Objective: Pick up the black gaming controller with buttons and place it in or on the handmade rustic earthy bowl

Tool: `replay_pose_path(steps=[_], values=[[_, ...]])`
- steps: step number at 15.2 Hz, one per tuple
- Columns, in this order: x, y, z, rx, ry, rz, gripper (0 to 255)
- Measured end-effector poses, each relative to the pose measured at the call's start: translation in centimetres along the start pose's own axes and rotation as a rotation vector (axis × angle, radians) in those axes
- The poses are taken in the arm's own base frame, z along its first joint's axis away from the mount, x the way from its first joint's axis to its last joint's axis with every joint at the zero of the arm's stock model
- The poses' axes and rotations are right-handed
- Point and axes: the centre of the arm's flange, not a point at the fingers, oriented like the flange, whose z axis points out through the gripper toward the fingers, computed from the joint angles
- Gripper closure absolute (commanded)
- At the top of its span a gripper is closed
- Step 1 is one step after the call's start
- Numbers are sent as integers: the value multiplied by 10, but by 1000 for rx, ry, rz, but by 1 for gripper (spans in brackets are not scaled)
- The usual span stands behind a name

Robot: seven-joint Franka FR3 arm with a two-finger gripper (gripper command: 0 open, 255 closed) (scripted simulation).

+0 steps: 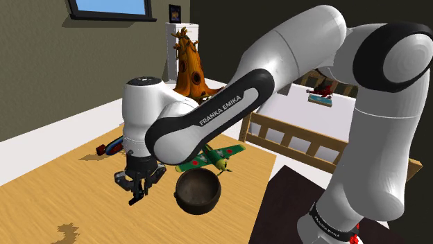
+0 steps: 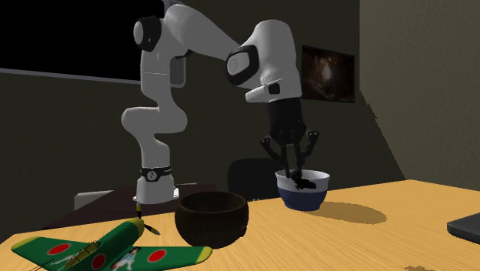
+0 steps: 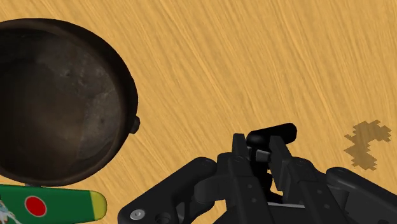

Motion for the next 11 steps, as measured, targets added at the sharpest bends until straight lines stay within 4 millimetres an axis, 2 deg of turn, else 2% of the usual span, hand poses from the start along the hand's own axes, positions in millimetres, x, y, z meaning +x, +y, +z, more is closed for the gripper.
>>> replay_pose_path(steps=[5,8,11], values=[[0,-4,-24,0,0,0,255],[-4,20,-33,0,0,0,255],[-8,57,-43,-2,0,0,255]])
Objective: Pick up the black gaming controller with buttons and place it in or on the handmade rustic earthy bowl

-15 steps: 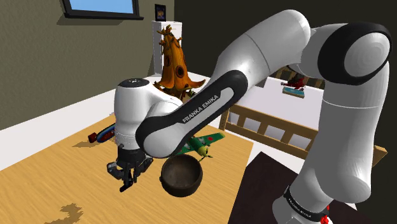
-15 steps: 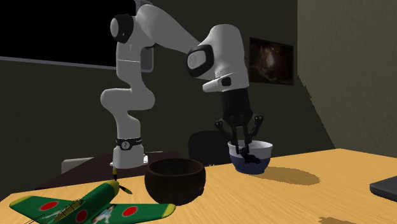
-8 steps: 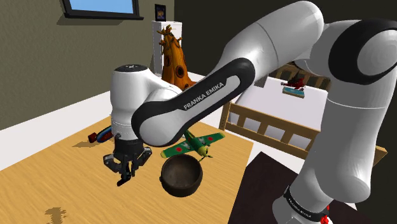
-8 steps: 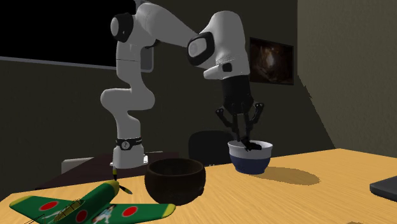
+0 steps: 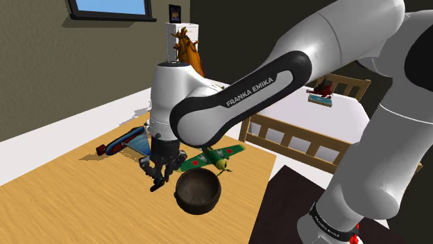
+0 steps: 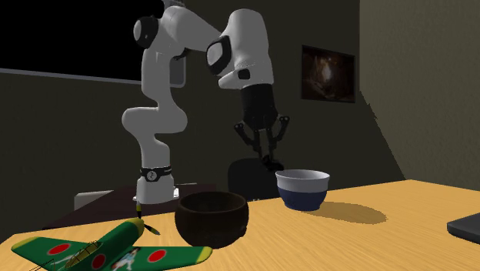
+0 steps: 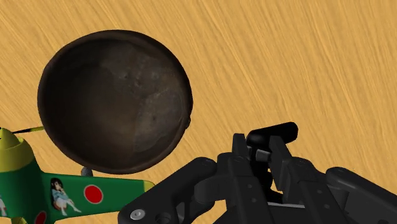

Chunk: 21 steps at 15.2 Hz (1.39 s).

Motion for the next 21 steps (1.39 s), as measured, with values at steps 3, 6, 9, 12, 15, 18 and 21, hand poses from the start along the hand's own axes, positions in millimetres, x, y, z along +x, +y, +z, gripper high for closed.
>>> replay_pose_path(steps=[3,6,9,12,15,18,21], values=[[-4,40,-4,0,0,0,255],[-7,82,-11,0,0,1,255],[-14,116,-20,1,0,1,255],[-14,122,-6,1,0,0,255],[-14,125,7,1,0,0,255],[-14,127,23,1,0,0,255],[-14,129,39,1,0,0,255]])
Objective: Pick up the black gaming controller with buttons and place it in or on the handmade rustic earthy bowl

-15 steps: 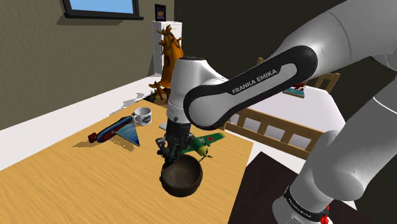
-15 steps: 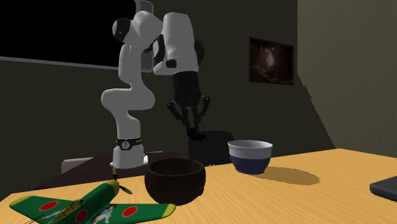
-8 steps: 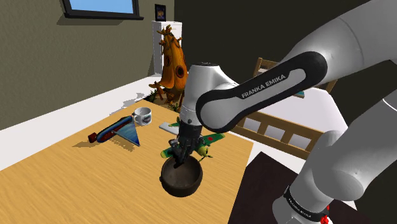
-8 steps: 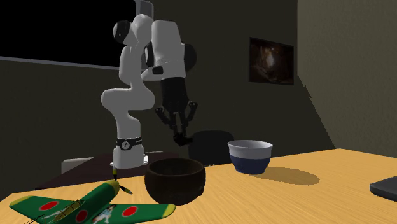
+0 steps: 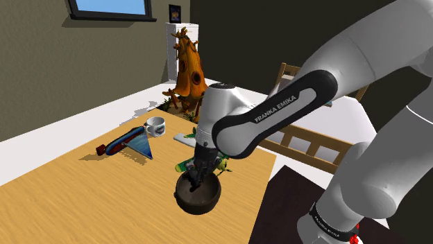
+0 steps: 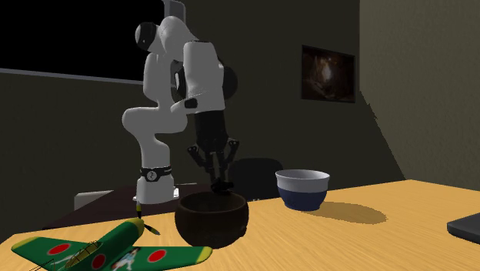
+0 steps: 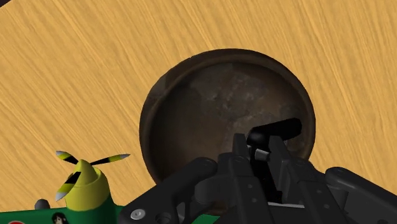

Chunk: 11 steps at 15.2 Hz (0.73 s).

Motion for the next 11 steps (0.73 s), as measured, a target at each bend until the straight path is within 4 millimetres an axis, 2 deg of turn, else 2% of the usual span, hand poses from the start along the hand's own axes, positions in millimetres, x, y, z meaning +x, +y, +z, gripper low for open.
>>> replay_pose_path(steps=[3,9,10,11], values=[[0,3,16,0,0,0,255],[1,4,19,0,0,0,255],[1,4,19,0,0,0,0],[1,4,19,0,0,0,0]])
